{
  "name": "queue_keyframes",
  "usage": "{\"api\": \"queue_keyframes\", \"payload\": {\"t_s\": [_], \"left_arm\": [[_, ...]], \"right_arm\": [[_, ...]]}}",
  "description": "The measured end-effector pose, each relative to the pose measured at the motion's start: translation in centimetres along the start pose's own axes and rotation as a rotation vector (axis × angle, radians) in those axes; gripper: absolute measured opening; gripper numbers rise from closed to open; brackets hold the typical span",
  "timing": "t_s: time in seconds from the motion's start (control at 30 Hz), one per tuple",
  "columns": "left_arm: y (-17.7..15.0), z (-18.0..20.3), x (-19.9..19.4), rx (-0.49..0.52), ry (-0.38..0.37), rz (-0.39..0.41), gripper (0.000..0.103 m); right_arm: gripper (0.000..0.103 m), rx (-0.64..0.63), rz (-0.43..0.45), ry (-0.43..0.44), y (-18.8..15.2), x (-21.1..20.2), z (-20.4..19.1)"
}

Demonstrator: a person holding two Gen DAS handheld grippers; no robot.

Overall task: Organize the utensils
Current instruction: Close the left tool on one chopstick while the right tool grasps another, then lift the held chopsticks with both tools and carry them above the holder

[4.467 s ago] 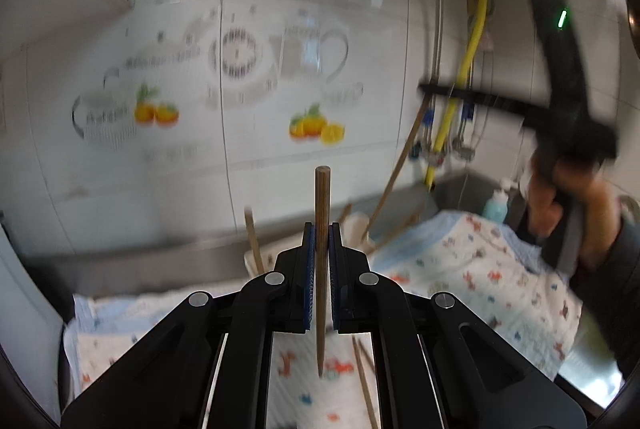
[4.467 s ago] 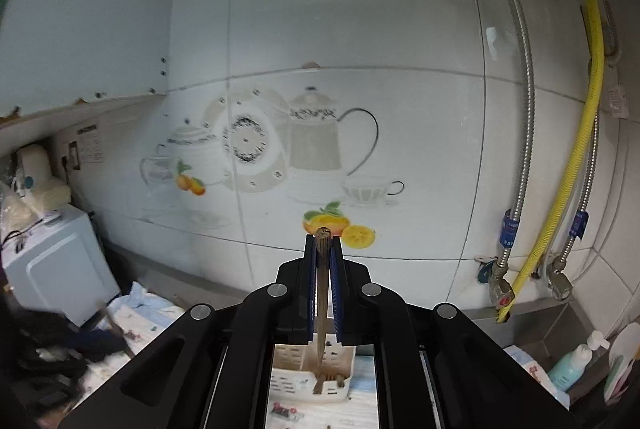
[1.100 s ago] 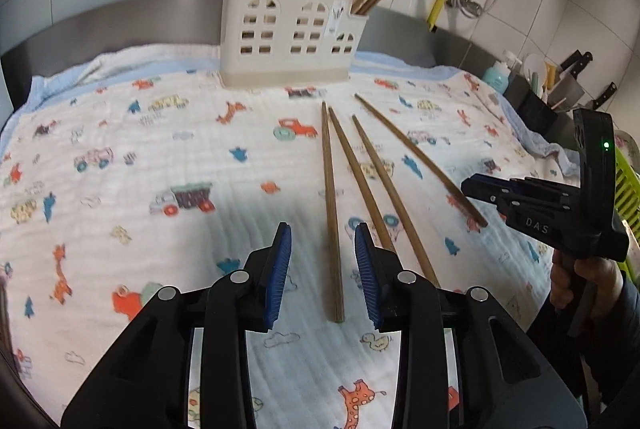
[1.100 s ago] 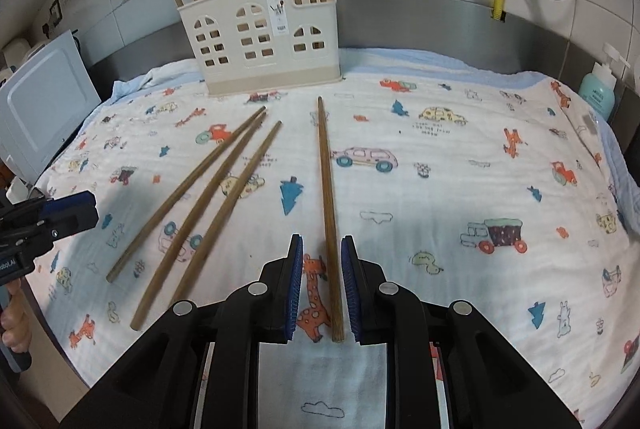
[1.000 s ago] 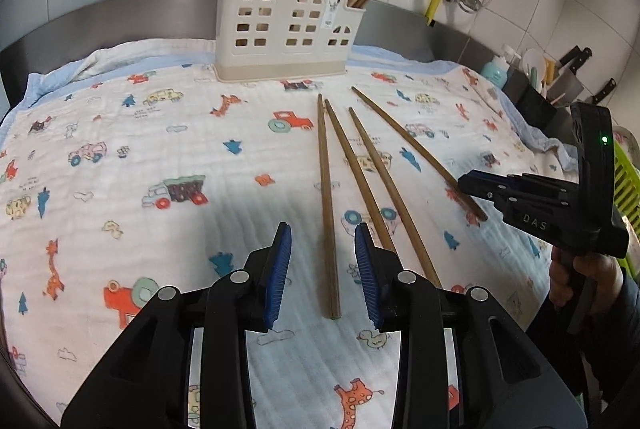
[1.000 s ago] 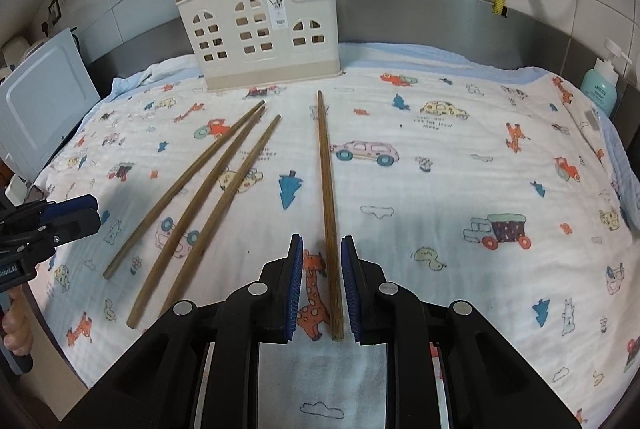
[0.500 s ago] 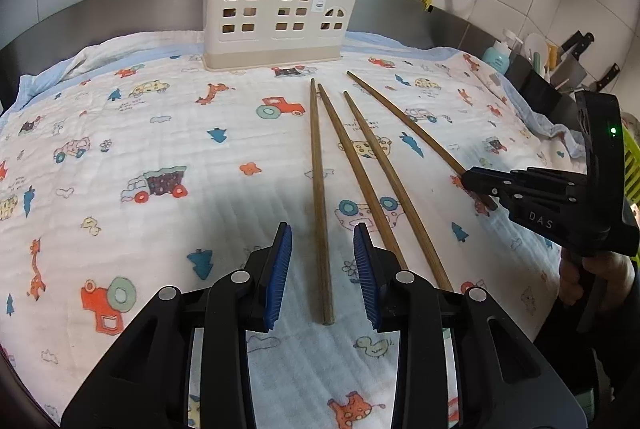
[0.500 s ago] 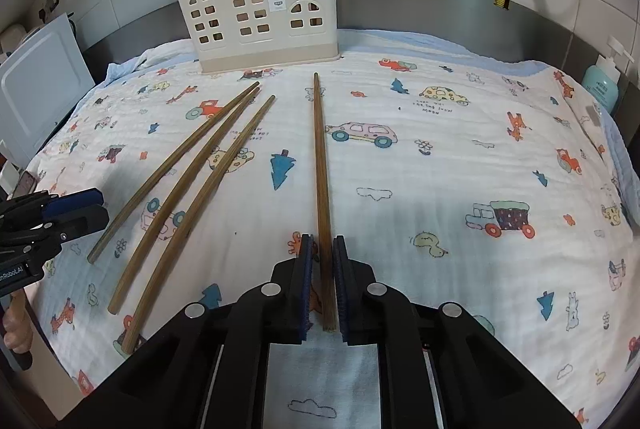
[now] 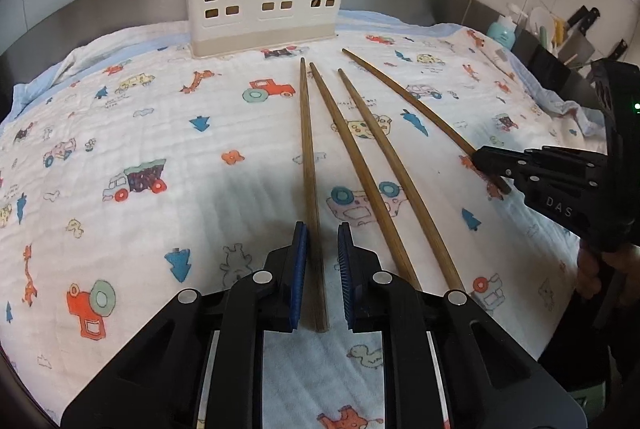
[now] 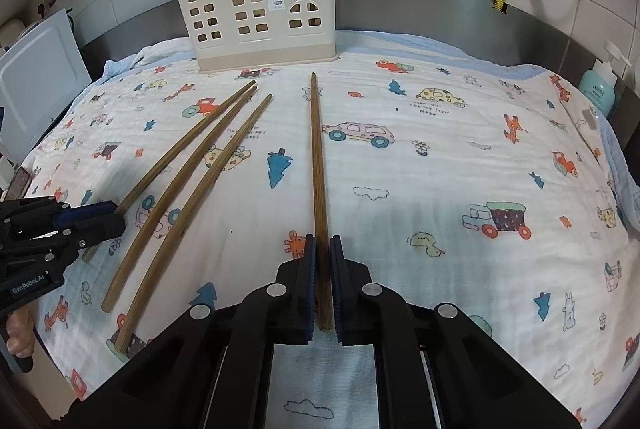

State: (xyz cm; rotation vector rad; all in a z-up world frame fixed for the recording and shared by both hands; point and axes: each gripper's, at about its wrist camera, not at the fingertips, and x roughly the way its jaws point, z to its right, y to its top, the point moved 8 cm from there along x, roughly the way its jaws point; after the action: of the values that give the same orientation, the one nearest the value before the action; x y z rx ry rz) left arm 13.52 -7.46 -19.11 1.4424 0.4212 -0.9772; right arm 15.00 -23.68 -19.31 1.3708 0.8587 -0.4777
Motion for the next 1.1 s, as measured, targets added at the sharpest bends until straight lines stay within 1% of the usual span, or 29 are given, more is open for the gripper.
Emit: {"api": "queue_keyframes", "payload": {"t_s": [0.1, 0.17, 0.23, 0.3, 0.43, 0.53, 0.67, 0.8, 0.97, 1.1], "left_arm": [[0.2, -0.2, 0.2, -0.026, -0.007, -0.010, 0.015], [0.2, -0.1, 0.2, -0.025, 0.003, -0.012, 0.014], [0.2, -0.2, 0.2, -0.024, 0.016, -0.012, 0.009], [0.3, -0.5, 0.2, -0.041, 0.008, -0.014, 0.006], [0.3, -0.8, 0.1, -0.060, -0.009, -0.019, 0.006], [0.5, -0.9, -0.5, -0.067, -0.020, -0.008, 0.006], [1.4, -1.2, -2.0, -0.077, -0.028, 0.028, 0.006], [3.1, -1.5, -3.9, -0.082, -0.036, 0.083, 0.006], [4.9, -2.0, -5.6, -0.090, -0.049, 0.142, 0.006], [6.4, -2.0, -6.9, -0.073, -0.053, 0.196, 0.006]], "right_arm": [[0.007, 0.000, 0.001, 0.001, 0.0, 0.0, 0.0], [0.007, -0.001, 0.001, 0.001, 0.0, 0.0, 0.0], [0.007, 0.001, 0.003, -0.001, 0.0, 0.0, 0.0], [0.007, -0.001, 0.004, -0.003, 0.1, -0.1, -0.1], [0.007, -0.003, 0.026, -0.001, 0.5, -0.8, -0.2], [0.007, -0.005, 0.056, -0.002, 1.1, -1.9, -0.4], [0.007, -0.013, 0.118, -0.002, 2.7, -4.2, -0.5], [0.006, -0.013, 0.191, 0.006, 4.9, -6.8, -0.7], [0.006, -0.006, 0.257, 0.026, 7.4, -9.2, -1.0], [0.007, -0.015, 0.300, 0.040, 9.4, -10.7, -1.3]]}}
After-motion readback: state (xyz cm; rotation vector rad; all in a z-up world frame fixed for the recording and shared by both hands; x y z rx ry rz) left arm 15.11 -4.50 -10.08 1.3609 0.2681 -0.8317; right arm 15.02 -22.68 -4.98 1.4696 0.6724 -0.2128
